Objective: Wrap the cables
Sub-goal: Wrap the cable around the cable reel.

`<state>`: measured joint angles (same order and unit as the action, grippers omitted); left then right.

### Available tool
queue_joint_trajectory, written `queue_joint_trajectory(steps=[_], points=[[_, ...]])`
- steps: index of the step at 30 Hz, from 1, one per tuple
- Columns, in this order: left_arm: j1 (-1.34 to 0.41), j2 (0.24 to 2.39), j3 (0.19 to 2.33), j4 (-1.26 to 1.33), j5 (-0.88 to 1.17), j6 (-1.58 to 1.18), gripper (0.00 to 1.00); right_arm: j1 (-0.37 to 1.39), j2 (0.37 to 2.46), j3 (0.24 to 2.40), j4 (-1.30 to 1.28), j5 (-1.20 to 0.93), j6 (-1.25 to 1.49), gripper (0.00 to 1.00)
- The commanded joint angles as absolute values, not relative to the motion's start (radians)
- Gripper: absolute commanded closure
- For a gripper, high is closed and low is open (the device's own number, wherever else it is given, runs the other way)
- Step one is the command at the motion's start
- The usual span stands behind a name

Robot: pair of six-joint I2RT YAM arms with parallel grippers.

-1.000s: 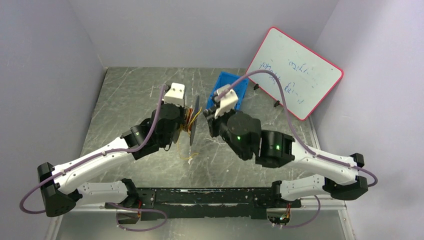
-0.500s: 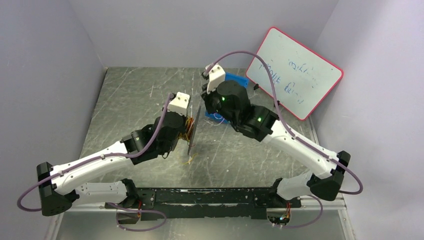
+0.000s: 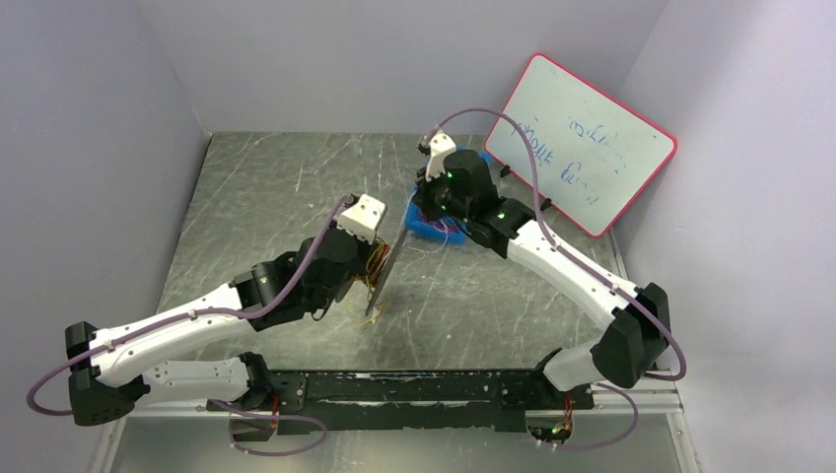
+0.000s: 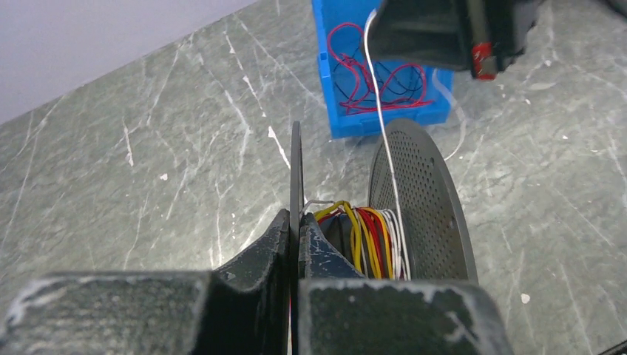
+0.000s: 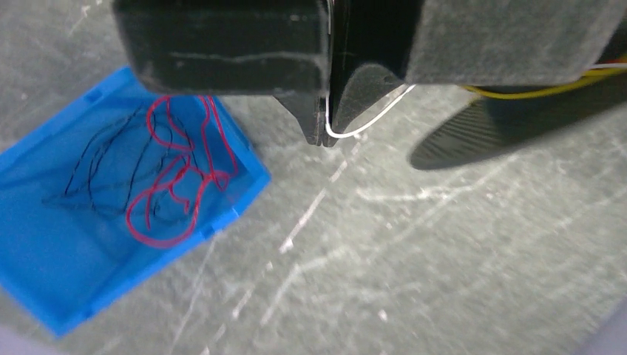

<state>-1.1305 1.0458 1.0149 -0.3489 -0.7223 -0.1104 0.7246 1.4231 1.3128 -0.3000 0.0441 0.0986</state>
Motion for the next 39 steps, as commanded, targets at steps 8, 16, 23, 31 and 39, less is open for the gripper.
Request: queue_joint_trajectory(steps=[8, 16, 23, 31, 39], points=[[-1.144, 0.924, 1.158, -0.381, -0.587, -0.129, 0.93, 0.598, 1.445, 0.912, 0.079, -0.204, 0.244, 1.00], [-1.144, 0.888, 1.252, -0.343, -0.605, -0.161, 0.93, 0.599, 1.457, 0.715, 0.304, -0.290, 0.324, 1.00], [-1.144, 0.861, 1.286, -0.223, -0.652, -0.167, 0.93, 0.614, 1.431, 0.529, 0.547, -0.319, 0.417, 1.00], [-1.144, 0.903, 1.303, -0.039, -0.776, -0.086, 0.93, 0.728, 1.382, 0.367, 0.723, -0.248, 0.476, 1.00], [-1.143, 0.984, 1.299, 0.196, -0.899, 0.095, 0.93, 0.935, 1.321, 0.258, 0.771, -0.101, 0.519, 1.00]])
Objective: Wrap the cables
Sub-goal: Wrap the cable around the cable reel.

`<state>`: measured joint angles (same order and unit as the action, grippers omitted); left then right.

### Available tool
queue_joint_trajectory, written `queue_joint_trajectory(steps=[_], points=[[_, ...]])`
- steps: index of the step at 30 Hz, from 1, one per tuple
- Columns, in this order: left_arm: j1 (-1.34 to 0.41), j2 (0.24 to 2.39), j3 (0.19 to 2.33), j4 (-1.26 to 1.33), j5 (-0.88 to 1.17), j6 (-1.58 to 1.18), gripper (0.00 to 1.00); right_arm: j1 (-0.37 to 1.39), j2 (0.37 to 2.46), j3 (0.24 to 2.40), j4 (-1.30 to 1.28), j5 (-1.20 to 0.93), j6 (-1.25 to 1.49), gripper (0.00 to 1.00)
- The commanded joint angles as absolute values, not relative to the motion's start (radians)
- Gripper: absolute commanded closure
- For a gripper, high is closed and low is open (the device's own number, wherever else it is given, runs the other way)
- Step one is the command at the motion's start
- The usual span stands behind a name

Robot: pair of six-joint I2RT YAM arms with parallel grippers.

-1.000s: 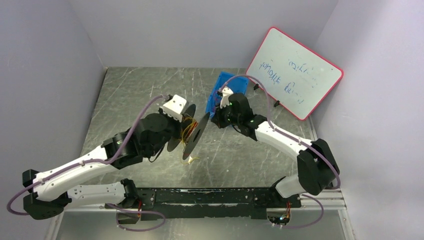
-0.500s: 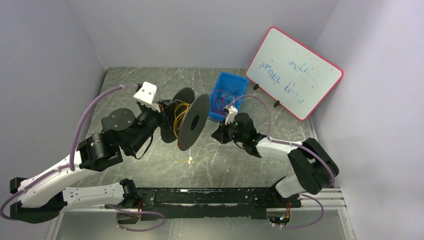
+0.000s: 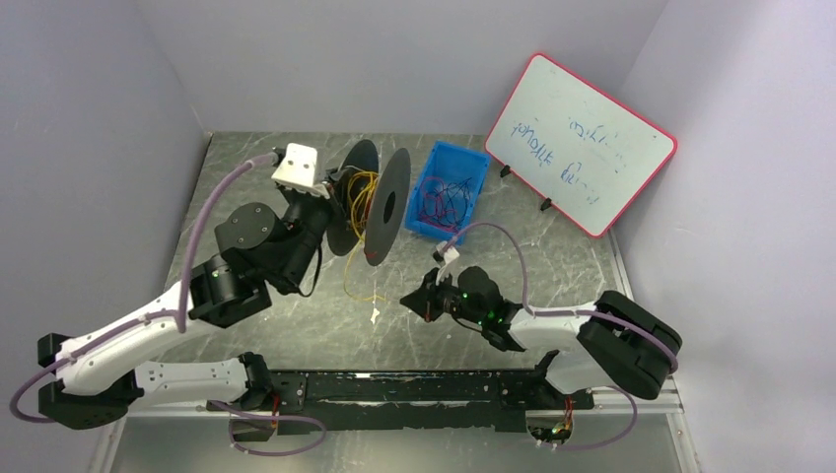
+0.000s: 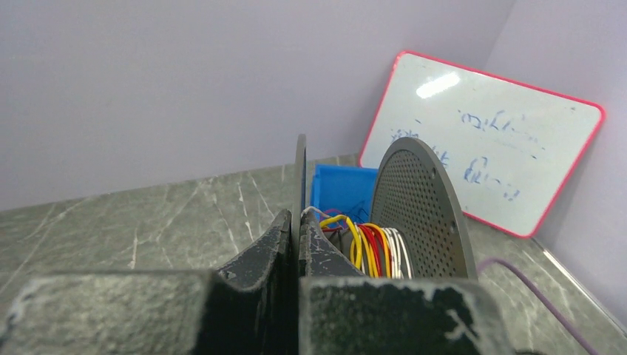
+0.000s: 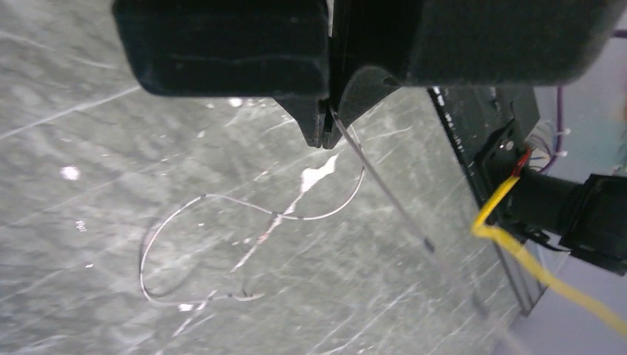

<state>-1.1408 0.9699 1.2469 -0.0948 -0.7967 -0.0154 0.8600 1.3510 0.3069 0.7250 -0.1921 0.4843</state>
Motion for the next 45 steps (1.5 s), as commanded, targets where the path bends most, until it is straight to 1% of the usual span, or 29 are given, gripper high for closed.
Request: queue_joint_trajectory(steps=[1, 4, 9, 12, 15, 19, 24, 32, 38, 41, 45], points=[[-1.143, 1.004, 1.300, 0.225, -0.915, 0.120, 0.93, 0.958, 1.308, 0.250, 0.763, -0.084, 0.524, 1.00], [-1.140, 1.059, 1.303, 0.310, -0.948, 0.211, 0.93, 1.045, 1.251, 0.248, 0.702, -0.021, 0.518, 1.00], [-1.108, 1.139, 1.286, 0.405, -0.984, 0.301, 0.93, 1.209, 1.084, 0.285, 0.545, 0.121, 0.489, 1.00], [-1.046, 1.178, 1.294, 0.312, -0.949, 0.211, 0.93, 1.321, 1.005, 0.334, 0.440, 0.207, 0.466, 1.00], [-0.994, 1.210, 1.280, 0.254, -0.917, 0.147, 0.93, 1.426, 0.971, 0.420, 0.313, 0.298, 0.434, 1.00], [-0.963, 1.246, 1.242, 0.218, -0.920, 0.111, 0.93, 1.546, 0.975, 0.567, 0.171, 0.409, 0.370, 1.00], [-0.955, 1.252, 1.173, 0.160, -0.936, 0.043, 0.93, 1.625, 1.000, 0.761, 0.031, 0.514, 0.259, 1.00], [-0.953, 1.215, 1.079, 0.032, -0.933, -0.078, 0.93, 1.640, 1.055, 1.106, -0.182, 0.672, 0.036, 1.00], [-0.953, 1.149, 1.012, -0.081, -0.890, -0.179, 0.93, 1.620, 1.095, 1.221, -0.201, 0.783, -0.192, 1.00], [-0.953, 1.108, 0.963, -0.096, -0.861, -0.202, 0.93, 1.528, 1.104, 1.263, -0.215, 0.736, -0.256, 1.00], [-0.954, 1.082, 0.950, -0.182, -0.823, -0.246, 0.93, 1.333, 1.133, 1.344, -0.270, 0.551, -0.265, 1.00]])
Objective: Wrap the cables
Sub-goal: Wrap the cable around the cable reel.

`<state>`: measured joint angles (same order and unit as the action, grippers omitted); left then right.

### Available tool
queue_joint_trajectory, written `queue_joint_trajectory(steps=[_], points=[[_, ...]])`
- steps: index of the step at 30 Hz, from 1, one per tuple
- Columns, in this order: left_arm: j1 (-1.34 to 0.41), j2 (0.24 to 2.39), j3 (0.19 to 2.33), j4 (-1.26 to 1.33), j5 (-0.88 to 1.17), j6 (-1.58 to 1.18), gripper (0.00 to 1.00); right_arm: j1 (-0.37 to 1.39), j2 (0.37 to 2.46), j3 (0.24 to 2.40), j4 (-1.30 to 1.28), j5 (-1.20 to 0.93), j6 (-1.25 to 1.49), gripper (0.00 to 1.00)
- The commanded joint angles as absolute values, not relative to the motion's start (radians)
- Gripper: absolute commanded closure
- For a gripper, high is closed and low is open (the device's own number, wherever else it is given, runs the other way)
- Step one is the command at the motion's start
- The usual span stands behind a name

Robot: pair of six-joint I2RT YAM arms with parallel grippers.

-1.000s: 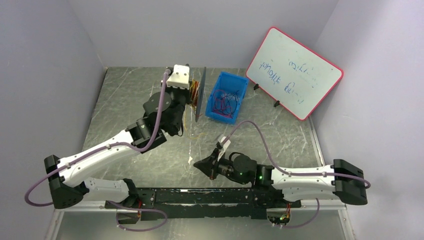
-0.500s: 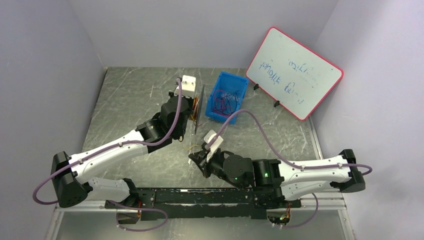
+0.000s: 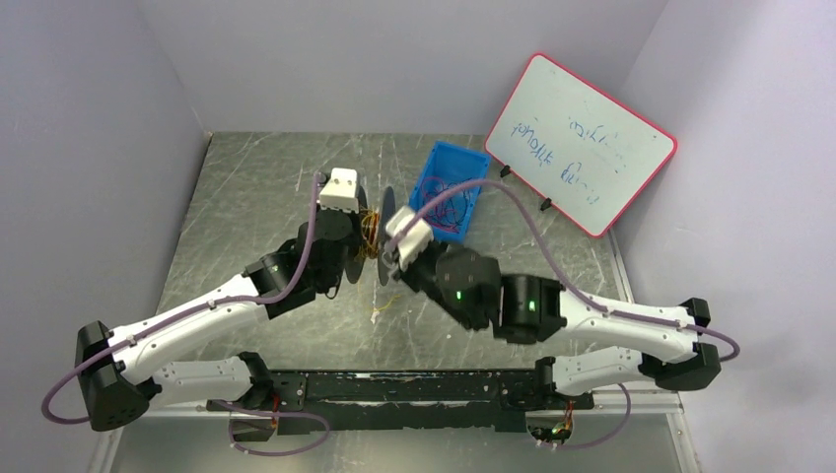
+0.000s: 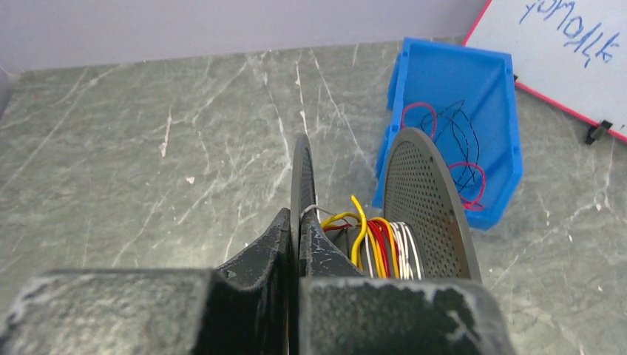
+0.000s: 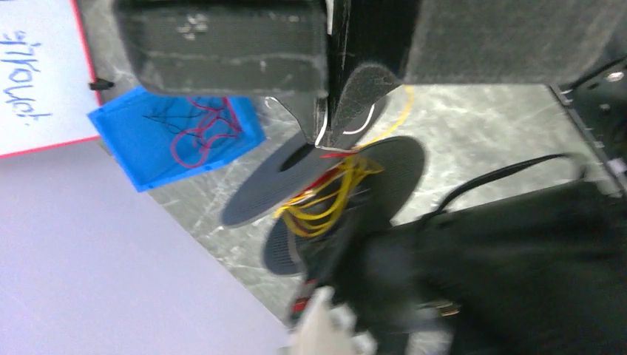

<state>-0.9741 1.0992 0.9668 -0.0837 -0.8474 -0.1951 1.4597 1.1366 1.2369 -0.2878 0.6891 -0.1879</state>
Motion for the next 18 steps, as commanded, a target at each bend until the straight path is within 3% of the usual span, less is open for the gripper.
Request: queue_joint_trajectory(steps=[1, 18], points=[[-0.954, 1.074, 0.951, -0.207, -0.810, -0.260, 0.93, 1.298, 1.151, 1.366, -0.282, 0.523, -0.270, 1.00], [-0.954, 0.932, 1.043, -0.431, -0.479, -0.183, 0.93, 0.780, 1.380, 1.371, -0.181, 0.060, -0.162, 1.00]])
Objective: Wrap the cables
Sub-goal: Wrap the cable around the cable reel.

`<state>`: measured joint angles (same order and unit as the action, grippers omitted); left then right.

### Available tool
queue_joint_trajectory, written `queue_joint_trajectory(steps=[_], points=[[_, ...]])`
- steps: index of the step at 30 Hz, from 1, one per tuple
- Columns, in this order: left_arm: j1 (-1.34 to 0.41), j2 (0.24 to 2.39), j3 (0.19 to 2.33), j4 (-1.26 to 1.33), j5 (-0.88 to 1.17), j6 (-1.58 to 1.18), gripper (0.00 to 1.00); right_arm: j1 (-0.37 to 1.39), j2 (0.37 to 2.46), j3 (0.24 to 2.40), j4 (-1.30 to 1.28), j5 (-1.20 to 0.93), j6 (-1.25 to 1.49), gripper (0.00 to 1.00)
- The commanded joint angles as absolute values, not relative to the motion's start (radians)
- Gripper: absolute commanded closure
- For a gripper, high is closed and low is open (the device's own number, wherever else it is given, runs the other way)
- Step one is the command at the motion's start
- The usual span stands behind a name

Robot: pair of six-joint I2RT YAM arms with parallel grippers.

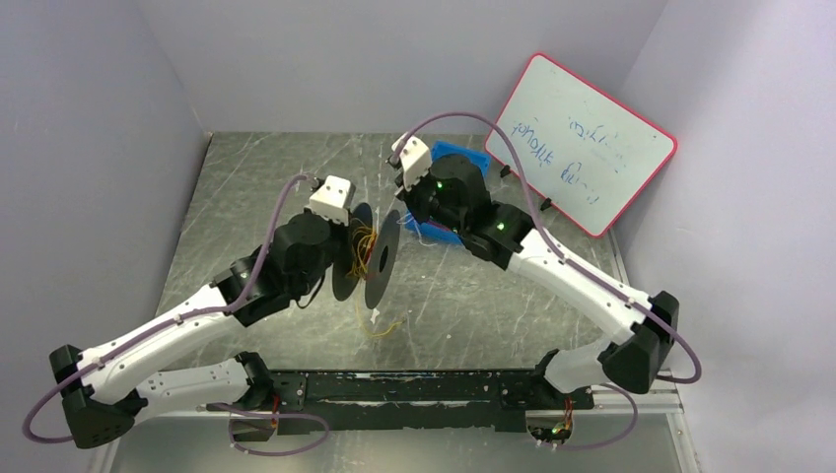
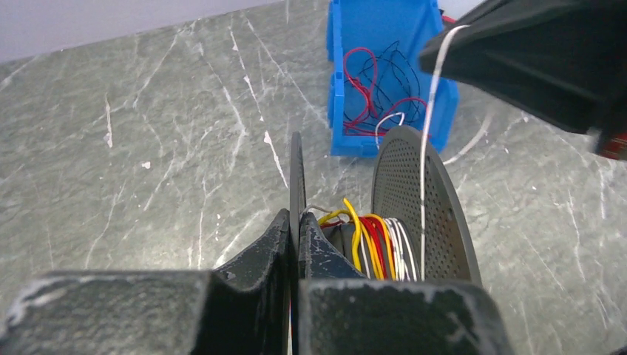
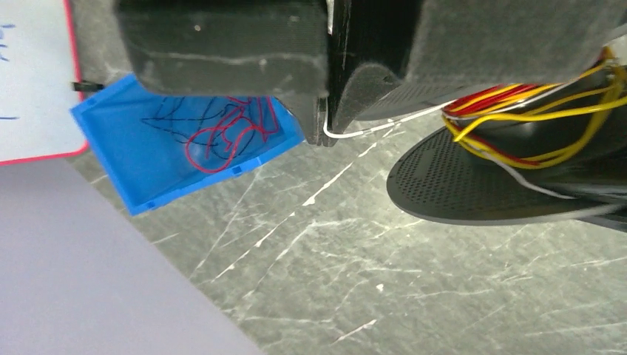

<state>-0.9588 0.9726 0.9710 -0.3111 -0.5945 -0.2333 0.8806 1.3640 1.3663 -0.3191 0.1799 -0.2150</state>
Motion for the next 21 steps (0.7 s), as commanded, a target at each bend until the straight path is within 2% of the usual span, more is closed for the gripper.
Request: queue_joint_trajectory(steps=[1, 10, 21], points=[[-0.954, 0.928, 1.062, -0.448, -0.462, -0.182, 0.93, 0.758, 1.390, 1.355, -0.171, 0.034, -0.146, 1.00], [-0.954, 0.850, 1.183, -0.522, -0.400, -0.157, 0.93, 0.599, 1.367, 1.063, 0.008, -0.131, -0.007, 1.00], [-0.954, 0.832, 1.272, -0.457, -0.366, -0.149, 0.93, 0.586, 1.404, 0.782, 0.264, -0.286, 0.122, 1.00]])
